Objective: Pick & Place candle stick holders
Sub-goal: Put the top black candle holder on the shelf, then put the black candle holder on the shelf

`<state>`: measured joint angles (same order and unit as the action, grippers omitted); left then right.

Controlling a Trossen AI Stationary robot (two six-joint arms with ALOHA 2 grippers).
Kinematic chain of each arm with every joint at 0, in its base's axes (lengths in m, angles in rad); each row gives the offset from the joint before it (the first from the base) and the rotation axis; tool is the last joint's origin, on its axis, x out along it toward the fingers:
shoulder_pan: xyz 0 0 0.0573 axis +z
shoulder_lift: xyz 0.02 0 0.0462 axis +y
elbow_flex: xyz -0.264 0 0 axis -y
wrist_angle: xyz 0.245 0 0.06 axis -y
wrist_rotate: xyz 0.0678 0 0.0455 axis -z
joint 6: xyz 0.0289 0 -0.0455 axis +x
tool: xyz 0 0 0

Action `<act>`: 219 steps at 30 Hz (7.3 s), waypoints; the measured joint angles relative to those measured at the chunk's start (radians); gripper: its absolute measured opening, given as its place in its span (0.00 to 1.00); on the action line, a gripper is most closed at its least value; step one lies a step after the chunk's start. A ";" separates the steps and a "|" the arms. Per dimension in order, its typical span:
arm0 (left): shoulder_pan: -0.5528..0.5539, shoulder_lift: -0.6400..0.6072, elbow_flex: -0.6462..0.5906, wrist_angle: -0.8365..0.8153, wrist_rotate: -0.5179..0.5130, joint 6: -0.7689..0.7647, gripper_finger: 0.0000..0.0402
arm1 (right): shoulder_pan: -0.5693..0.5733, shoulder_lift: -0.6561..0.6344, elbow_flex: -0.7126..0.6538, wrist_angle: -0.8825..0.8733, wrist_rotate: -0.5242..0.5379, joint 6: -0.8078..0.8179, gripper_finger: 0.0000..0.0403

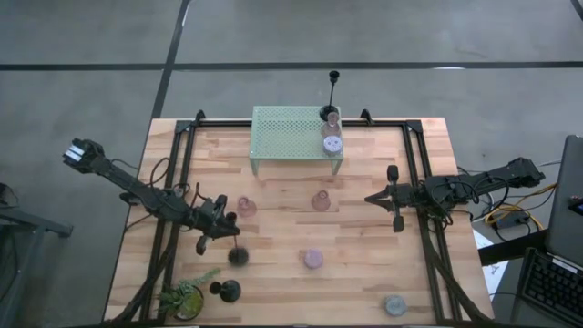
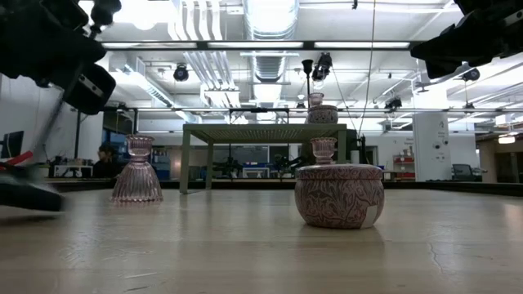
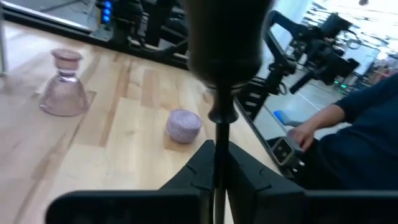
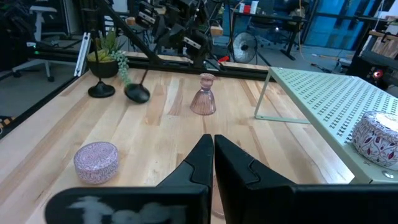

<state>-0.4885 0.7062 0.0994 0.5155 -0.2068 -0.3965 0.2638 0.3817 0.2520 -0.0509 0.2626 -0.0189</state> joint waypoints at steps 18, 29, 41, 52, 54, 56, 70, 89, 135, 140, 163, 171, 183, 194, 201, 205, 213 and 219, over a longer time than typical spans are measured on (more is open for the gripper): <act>0.002 -0.002 0.151 0.010 -0.312 0.167 0.06 | 0.000 0.000 0.000 0.000 0.000 0.000 0.02; 0.131 0.111 0.352 0.013 -0.447 0.263 0.05 | 0.000 0.000 0.000 0.000 0.000 0.000 0.02; 0.498 0.371 0.592 -0.010 -0.316 0.379 0.06 | 0.000 0.000 0.000 0.002 0.000 0.000 0.02; 0.712 0.573 0.882 0.018 -0.164 0.452 0.07 | 0.000 0.000 0.000 0.003 0.000 0.000 0.02; 0.743 0.613 0.920 0.005 -0.165 0.491 0.07 | 0.000 0.000 0.000 0.003 0.000 0.000 0.02; 0.774 0.653 0.954 -0.012 -0.159 0.511 0.07 | 0.000 0.001 0.000 0.003 0.000 0.000 0.02; 0.984 0.938 1.163 -0.011 -0.114 0.344 0.07 | 0.000 0.001 0.000 0.003 0.000 0.000 0.02; 1.004 1.112 1.356 -0.099 -0.135 0.361 0.06 | 0.000 0.001 0.000 0.003 0.000 0.000 0.02; 1.011 1.135 1.353 -0.101 -0.064 0.363 0.08 | 0.000 0.001 0.000 0.003 0.000 0.000 0.02; 1.011 1.135 1.353 -0.102 -0.064 0.363 0.12 | 0.000 0.000 0.000 0.003 0.000 0.000 0.02; 1.006 1.122 1.353 -0.169 -0.067 0.339 0.41 | 0.000 0.000 0.000 0.003 0.000 0.000 0.02; 1.003 1.122 1.353 -0.225 -0.068 0.340 0.41 | 0.000 0.000 0.000 0.003 0.000 0.000 0.02; 0.983 1.117 1.353 -0.290 -0.067 0.340 0.41 | 0.000 0.000 0.000 0.003 0.000 0.000 0.02; 0.953 1.043 1.353 -0.411 -0.067 0.347 0.41 | 0.000 0.001 0.000 0.003 0.000 0.000 0.02; 0.925 1.026 1.353 -0.468 -0.066 0.346 0.41 | 0.000 0.000 0.000 0.003 0.000 0.000 0.02; 0.908 1.025 1.353 -0.531 -0.066 0.344 0.41 | 0.000 0.000 0.000 0.003 0.000 0.000 0.02; 0.877 1.011 1.353 -0.624 -0.067 0.351 0.41 | 0.000 0.000 0.000 0.003 0.000 0.000 0.02; 0.840 0.978 1.353 -0.694 -0.067 0.358 0.41 | 0.000 0.001 0.000 0.003 0.000 0.000 0.02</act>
<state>0.3517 1.6845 1.4521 -0.1782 -0.2738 -0.0382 0.2637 0.3824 0.2520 -0.0478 0.2624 -0.0189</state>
